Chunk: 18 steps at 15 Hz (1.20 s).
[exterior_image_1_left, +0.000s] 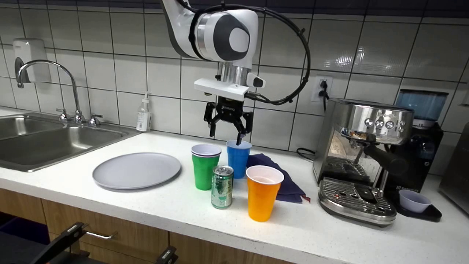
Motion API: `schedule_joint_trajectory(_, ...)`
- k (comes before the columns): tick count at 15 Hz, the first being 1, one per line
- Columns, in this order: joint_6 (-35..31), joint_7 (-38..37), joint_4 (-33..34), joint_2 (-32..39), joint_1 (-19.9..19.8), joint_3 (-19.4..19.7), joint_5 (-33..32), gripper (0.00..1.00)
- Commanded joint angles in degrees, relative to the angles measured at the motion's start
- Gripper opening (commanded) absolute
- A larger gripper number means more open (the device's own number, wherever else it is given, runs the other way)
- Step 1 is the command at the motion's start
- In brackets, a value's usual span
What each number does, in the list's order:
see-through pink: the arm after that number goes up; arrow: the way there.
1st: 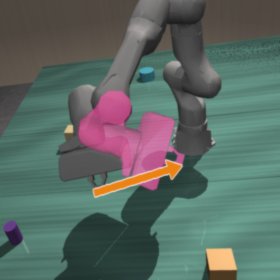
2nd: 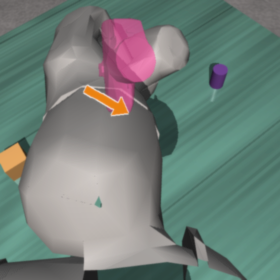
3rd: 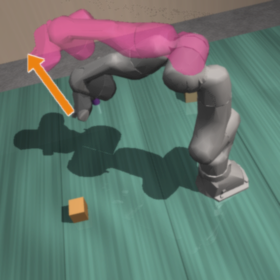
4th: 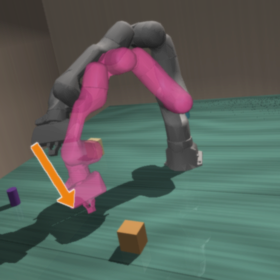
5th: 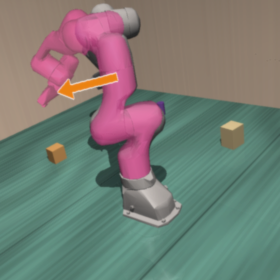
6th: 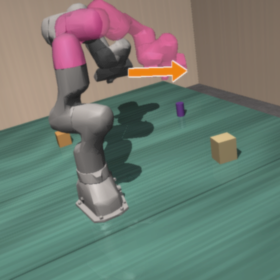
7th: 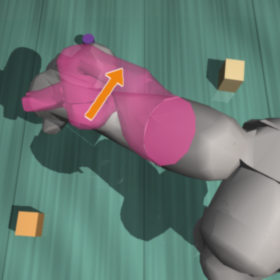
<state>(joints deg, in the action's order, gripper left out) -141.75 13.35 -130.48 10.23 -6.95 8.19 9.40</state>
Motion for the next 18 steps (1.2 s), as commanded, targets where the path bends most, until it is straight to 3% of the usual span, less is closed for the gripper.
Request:
schedule_joint_trajectory(1,-1.2,-5.9,-0.2,-0.4,-1.0,-0.3,0.8,1.00)
schedule_joint_trajectory(18,-3.4,-35.7,4.0,4.8,0.2,3.0,-1.0,1.00)
